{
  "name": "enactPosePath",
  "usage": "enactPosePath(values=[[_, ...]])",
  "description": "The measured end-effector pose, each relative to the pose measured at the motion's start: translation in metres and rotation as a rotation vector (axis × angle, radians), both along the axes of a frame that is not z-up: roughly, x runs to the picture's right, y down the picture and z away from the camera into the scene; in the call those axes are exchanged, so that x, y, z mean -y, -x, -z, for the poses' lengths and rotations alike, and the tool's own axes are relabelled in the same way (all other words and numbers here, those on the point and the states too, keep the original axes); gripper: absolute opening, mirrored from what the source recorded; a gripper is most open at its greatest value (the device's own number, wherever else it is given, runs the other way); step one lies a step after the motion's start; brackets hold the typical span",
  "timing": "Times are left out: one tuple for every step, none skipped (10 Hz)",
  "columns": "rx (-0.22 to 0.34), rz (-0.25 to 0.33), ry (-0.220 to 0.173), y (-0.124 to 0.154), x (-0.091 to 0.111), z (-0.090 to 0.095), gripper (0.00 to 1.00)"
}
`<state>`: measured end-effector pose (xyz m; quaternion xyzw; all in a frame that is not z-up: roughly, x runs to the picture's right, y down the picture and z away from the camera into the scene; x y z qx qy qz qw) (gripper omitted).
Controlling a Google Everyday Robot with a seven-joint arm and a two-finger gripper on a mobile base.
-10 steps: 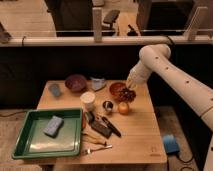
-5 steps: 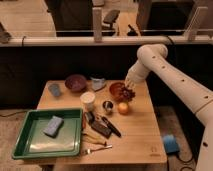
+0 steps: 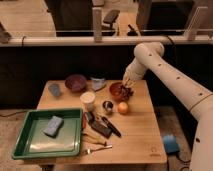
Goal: Place grapes in red bowl
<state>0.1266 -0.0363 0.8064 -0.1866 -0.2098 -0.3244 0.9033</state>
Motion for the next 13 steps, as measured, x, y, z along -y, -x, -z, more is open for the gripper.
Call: enactPosePath(values=[[0.002, 0.004, -0.002, 0.002, 0.003, -0.001, 0.05], [0.004, 0.009, -0.005, 0.005, 0.006, -0.002, 0.05], [0.007, 0.011, -0.008, 0.007, 0.007, -0.003, 0.05], [0.010, 0.012, -0.013, 0.009, 0.010, -0.003, 0.05], [0.013, 0.013, -0.017, 0.011, 0.012, -0.004, 0.05], [0.016, 0.014, -0.021, 0.014, 0.014, -0.005, 0.05], [0.019, 0.015, -0.023, 0.015, 0.016, -0.006, 0.05], [0.021, 0.014, -0.026, 0.017, 0.018, -0.007, 0.05], [0.022, 0.013, -0.027, 0.018, 0.019, -0.008, 0.05], [0.022, 0.012, -0.028, 0.019, 0.020, -0.009, 0.05], [0.024, 0.012, -0.030, 0.021, 0.021, -0.010, 0.05], [0.025, 0.013, -0.031, 0.023, 0.022, -0.011, 0.05], [0.026, 0.015, -0.031, 0.025, 0.023, -0.012, 0.05]])
